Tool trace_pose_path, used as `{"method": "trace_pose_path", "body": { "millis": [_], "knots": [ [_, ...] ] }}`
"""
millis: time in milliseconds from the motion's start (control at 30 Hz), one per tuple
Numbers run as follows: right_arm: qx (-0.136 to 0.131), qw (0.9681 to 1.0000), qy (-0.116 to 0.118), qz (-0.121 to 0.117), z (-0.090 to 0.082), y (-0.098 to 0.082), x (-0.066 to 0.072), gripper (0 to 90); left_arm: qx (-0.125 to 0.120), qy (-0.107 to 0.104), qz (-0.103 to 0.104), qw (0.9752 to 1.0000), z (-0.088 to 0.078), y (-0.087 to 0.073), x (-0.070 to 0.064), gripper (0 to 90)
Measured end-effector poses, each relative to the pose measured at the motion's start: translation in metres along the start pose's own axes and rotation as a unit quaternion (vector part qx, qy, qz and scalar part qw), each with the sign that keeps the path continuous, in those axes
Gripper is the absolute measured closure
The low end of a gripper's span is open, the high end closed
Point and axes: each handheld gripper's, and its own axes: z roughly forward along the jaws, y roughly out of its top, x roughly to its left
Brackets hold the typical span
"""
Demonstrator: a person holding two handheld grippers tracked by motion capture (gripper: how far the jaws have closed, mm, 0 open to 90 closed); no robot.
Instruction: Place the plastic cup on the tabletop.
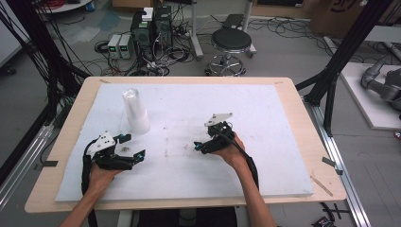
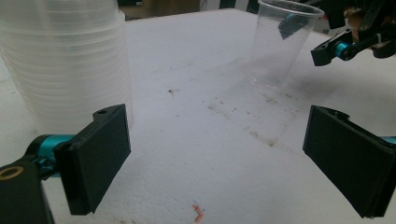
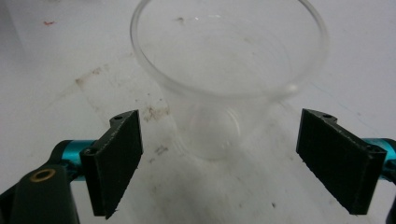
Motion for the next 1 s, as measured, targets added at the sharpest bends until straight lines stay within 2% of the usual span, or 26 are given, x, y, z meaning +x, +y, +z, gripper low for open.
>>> {"method": "trace_pose_path", "body": {
  "millis": [167, 333, 467, 667, 1000],
  "knots": [
    [-0.036, 0.9993, 0.006, 0.010, -0.017, -0.017, -0.003, 13.6, -0.002, -0.002, -0.001, 1.0000, -0.001, 0.000, 0.000, 7.4],
    [-0.074, 0.9970, 0.010, 0.017, -0.033, -0.035, -0.007, 13.6, -0.006, 0.002, -0.001, 1.0000, -0.001, -0.001, 0.000, 7.4],
    [-0.106, 0.9942, -0.008, 0.016, -0.042, -0.047, -0.006, 13.6, -0.012, 0.007, -0.004, 0.9999, -0.002, -0.001, 0.000, 7.4],
    [-0.130, 0.9910, -0.028, 0.018, -0.051, -0.064, -0.008, 13.6, -0.015, 0.008, -0.003, 0.9999, -0.003, -0.001, 0.000, 7.4],
    [-0.150, 0.9845, -0.069, 0.058, -0.057, -0.087, -0.017, 13.6, -0.030, 0.016, -0.007, 0.9994, -0.007, -0.003, -0.001, 7.4]
  ]
}}
